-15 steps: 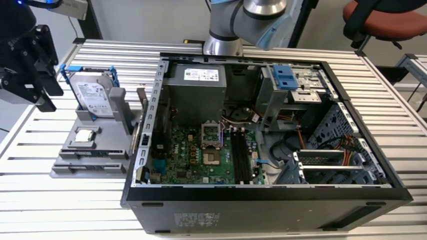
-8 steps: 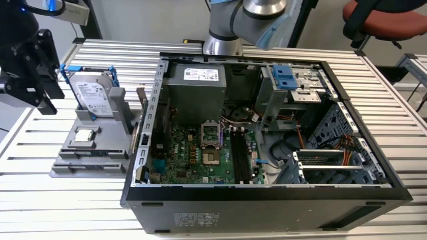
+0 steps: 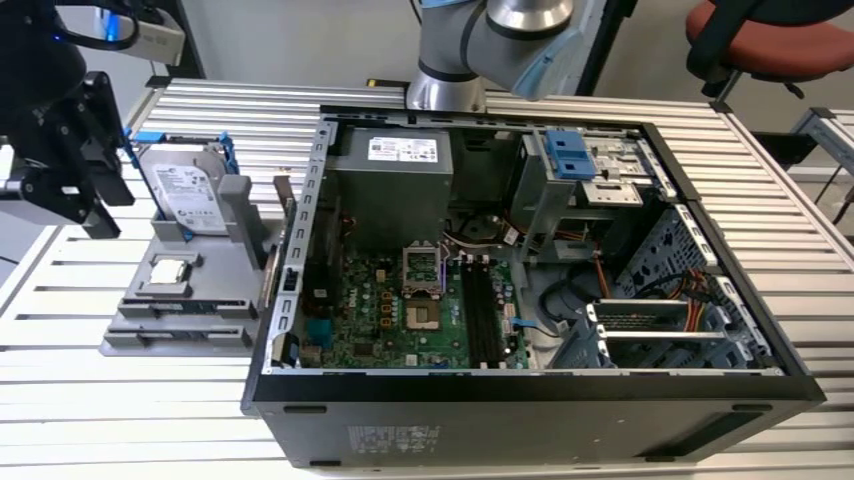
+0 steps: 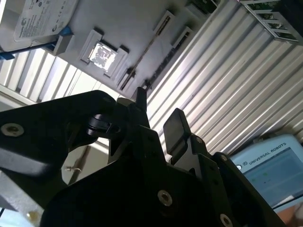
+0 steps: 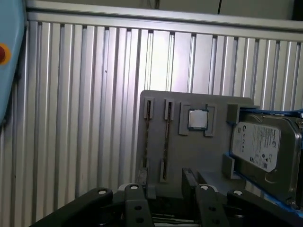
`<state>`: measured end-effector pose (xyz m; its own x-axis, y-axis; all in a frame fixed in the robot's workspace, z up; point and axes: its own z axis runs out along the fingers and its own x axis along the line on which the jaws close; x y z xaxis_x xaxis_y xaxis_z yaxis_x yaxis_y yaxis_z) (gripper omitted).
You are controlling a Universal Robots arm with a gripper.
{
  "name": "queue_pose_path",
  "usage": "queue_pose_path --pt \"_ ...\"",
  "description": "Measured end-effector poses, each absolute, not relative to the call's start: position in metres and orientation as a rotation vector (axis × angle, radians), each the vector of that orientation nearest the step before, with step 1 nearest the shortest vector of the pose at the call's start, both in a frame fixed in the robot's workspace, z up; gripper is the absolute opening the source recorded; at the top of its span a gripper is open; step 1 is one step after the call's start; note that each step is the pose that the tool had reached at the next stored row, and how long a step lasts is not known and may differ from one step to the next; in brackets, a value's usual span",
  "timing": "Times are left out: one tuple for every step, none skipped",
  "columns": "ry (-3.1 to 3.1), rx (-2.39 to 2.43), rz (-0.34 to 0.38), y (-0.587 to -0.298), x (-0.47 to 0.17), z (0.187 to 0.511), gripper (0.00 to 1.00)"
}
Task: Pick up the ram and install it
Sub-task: 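Pick up the ram and move it above insertion slot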
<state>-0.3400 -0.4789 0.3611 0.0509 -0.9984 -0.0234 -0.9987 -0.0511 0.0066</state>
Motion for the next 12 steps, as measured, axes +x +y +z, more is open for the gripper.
queue_pose_path --pt "2.156 -2.269 0.034 -0.479 -0.340 0.360 1.00" --pt "2.156 -2.269 0.034 -0.479 -0.340 0.358 1.00" --pt "2.156 -2.269 0.034 -0.479 -0.340 0.357 1.00" --pt "2.156 -2.269 0.034 -0.479 -0.340 0.355 1.00" --pt "2.156 -2.269 0.034 -0.479 -0.340 0.354 1.00" --pt "2.156 -2.269 0.034 -0.479 -0.340 0.352 1.00" --pt "2.156 -2.269 0.034 -0.480 -0.340 0.351 1.00" --pt "2.156 -2.269 0.034 -0.480 -0.340 0.349 1.00" --pt "2.156 -2.269 0.034 -0.480 -0.340 0.348 1.00" --pt "2.156 -2.269 0.034 -0.480 -0.340 0.347 1.00" --pt "2.156 -2.269 0.033 -0.480 -0.340 0.345 1.00" --pt "2.156 -2.269 0.033 -0.480 -0.340 0.344 1.00"
